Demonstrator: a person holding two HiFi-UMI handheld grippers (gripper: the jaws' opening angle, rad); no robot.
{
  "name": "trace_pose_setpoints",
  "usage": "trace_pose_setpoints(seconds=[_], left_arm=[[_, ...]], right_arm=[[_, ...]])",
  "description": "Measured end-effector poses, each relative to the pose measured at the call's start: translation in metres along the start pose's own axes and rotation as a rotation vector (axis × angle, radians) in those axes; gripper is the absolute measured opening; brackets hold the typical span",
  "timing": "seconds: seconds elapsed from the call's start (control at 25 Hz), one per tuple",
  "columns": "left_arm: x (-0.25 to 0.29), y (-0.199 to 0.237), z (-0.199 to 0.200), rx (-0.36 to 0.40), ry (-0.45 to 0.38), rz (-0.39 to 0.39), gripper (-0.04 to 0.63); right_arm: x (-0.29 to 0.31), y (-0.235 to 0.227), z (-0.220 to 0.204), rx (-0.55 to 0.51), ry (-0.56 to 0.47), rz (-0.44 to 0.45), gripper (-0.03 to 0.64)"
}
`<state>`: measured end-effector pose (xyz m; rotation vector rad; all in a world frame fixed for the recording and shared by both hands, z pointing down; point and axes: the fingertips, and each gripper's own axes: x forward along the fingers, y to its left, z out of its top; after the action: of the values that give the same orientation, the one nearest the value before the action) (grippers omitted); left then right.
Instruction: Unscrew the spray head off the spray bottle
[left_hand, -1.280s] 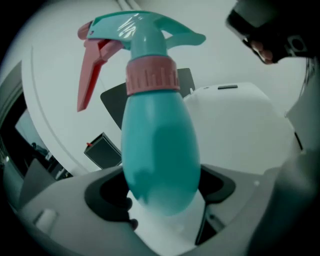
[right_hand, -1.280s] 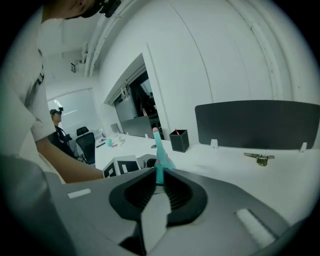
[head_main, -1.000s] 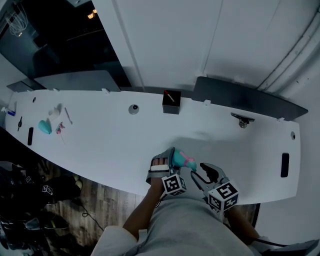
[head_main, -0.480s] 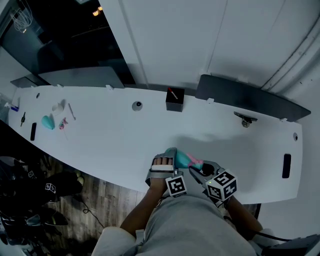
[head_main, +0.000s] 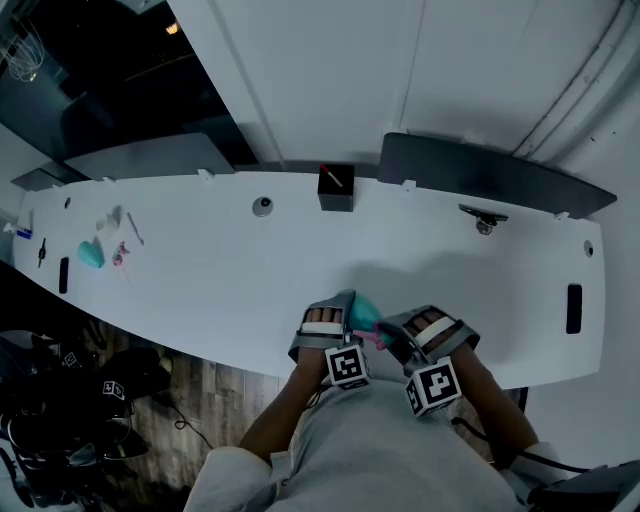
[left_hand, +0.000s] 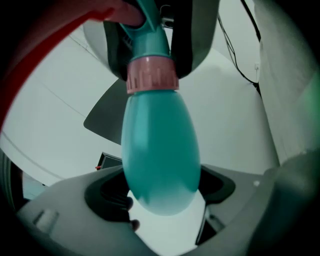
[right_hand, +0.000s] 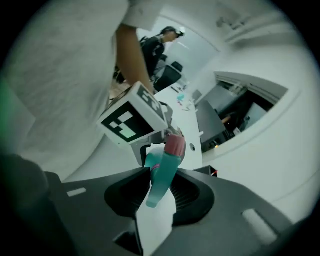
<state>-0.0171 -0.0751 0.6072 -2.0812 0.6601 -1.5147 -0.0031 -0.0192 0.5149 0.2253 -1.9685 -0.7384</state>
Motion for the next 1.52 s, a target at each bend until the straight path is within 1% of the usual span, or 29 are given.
trace_pose_setpoints(seconds=[0.04, 0.08, 0.12, 0.24, 0.28, 0.32, 0.36, 0.52, 0.56, 0.6, 0.64, 0.68, 0.72, 0.76, 0.8, 0.84, 0.92, 0.96, 1.0, 1.04, 1.16, 1.2, 1.24, 1.28, 1.36, 1.4, 1.44, 1.48, 1.52], left_arm=[[0.0, 0.001, 0.001, -0.003, -0.01, 0.009, 0.4], [-0.001, 0.002, 0.002, -0.011, -0.02, 0.018, 0.4], [-0.001, 0.004, 0.003, -0.024, -0.029, 0.023, 0.4], [-0.003, 0.006, 0.006, -0.057, -0.053, 0.014, 0.4], [-0.004, 0.007, 0.007, -0.063, -0.064, 0.009, 0.4], [-0.005, 0.006, 0.008, -0.067, -0.074, 0.004, 0.4], [-0.005, 0.006, 0.008, -0.069, -0.081, -0.002, 0.4], [-0.008, 0.004, 0.012, -0.063, -0.112, -0.025, 0.399], [-0.009, 0.004, 0.013, -0.062, -0.115, -0.025, 0.399], [-0.008, 0.004, 0.013, -0.067, -0.113, -0.023, 0.399], [-0.007, 0.005, 0.012, -0.079, -0.107, -0.019, 0.398], [-0.006, 0.006, 0.01, -0.097, -0.1, -0.012, 0.397], [-0.005, 0.009, 0.008, -0.117, -0.092, 0.001, 0.397], [-0.005, 0.013, 0.005, -0.135, -0.084, 0.021, 0.397], [-0.005, 0.018, 0.003, -0.145, -0.076, 0.049, 0.397], [-0.006, 0.024, 0.0, -0.148, -0.067, 0.078, 0.397], [-0.007, 0.034, -0.004, -0.137, -0.049, 0.128, 0.397], [-0.006, 0.037, -0.005, -0.129, -0.041, 0.142, 0.397], [-0.005, 0.038, -0.006, -0.121, -0.035, 0.152, 0.397], [-0.004, 0.038, -0.006, -0.113, -0.027, 0.158, 0.397], [-0.002, 0.037, -0.004, -0.091, -0.009, 0.163, 0.397], [-0.003, 0.036, -0.003, -0.088, -0.011, 0.16, 0.397], [-0.003, 0.035, -0.001, -0.085, -0.015, 0.157, 0.397], [-0.004, 0.034, 0.001, -0.079, -0.019, 0.153, 0.397], [-0.004, 0.03, 0.006, -0.062, -0.029, 0.144, 0.397], [-0.004, 0.028, 0.007, -0.055, -0.032, 0.136, 0.397], [-0.003, 0.026, 0.008, -0.051, -0.034, 0.128, 0.397], [-0.004, 0.024, 0.009, -0.047, -0.035, 0.123, 0.397], [-0.004, 0.022, 0.009, -0.043, -0.035, 0.119, 0.397]], right_arm=[[-0.001, 0.001, 0.0, -0.045, 0.001, -0.002, 0.126], [-0.002, 0.0, 0.001, -0.037, -0.011, -0.001, 0.126], [-0.003, -0.002, 0.001, 0.01, -0.033, 0.002, 0.126], [-0.007, -0.01, -0.001, 0.228, -0.129, 0.025, 0.127], [-0.009, -0.013, -0.002, 0.253, -0.155, 0.024, 0.127], [-0.01, -0.013, -0.003, 0.229, -0.166, 0.013, 0.127], [-0.011, -0.013, -0.005, 0.169, -0.164, -0.004, 0.127], [-0.014, -0.007, -0.013, -0.127, -0.122, -0.055, 0.126], [-0.014, -0.006, -0.013, -0.164, -0.123, -0.064, 0.126], [-0.015, -0.006, -0.013, -0.159, -0.131, -0.07, 0.127], [-0.016, -0.007, -0.011, -0.104, -0.151, -0.071, 0.13], [-0.019, -0.01, -0.01, -0.002, -0.184, -0.067, 0.138], [-0.025, -0.014, -0.009, 0.142, -0.232, -0.06, 0.186], [-0.033, -0.021, -0.01, 0.319, -0.29, -0.052, 0.243], [-0.043, -0.028, -0.013, 0.526, -0.358, -0.04, 0.272], [-0.053, -0.034, -0.017, 0.767, -0.435, -0.02, 0.284], [-0.069, -0.043, -0.028, 1.278, -0.593, 0.037, 0.284], [-0.072, -0.045, -0.035, 1.472, -0.646, 0.059, 0.284], [-0.071, -0.044, -0.041, 1.603, -0.668, 0.07, 0.284], [-0.066, -0.041, -0.047, 1.692, -0.666, 0.076, 0.287], [-0.048, -0.034, -0.057, 1.91, -0.639, 0.1, 0.322], [-0.042, -0.032, -0.057, 1.928, -0.611, 0.094, 0.328], [-0.036, -0.031, -0.057, 1.878, -0.556, 0.071, 0.328], [-0.03, -0.029, -0.056, 1.764, -0.479, 0.036, 0.328], [-0.022, -0.026, -0.052, 1.456, -0.326, -0.023, 0.328], [-0.02, -0.024, -0.048, 1.318, -0.273, -0.036, 0.328], [-0.018, -0.024, -0.044, 1.208, -0.238, -0.041, 0.327], [-0.016, -0.024, -0.041, 1.127, -0.215, -0.044, 0.314], [-0.014, -0.025, -0.039, 1.068, -0.2, -0.047, 0.276]])
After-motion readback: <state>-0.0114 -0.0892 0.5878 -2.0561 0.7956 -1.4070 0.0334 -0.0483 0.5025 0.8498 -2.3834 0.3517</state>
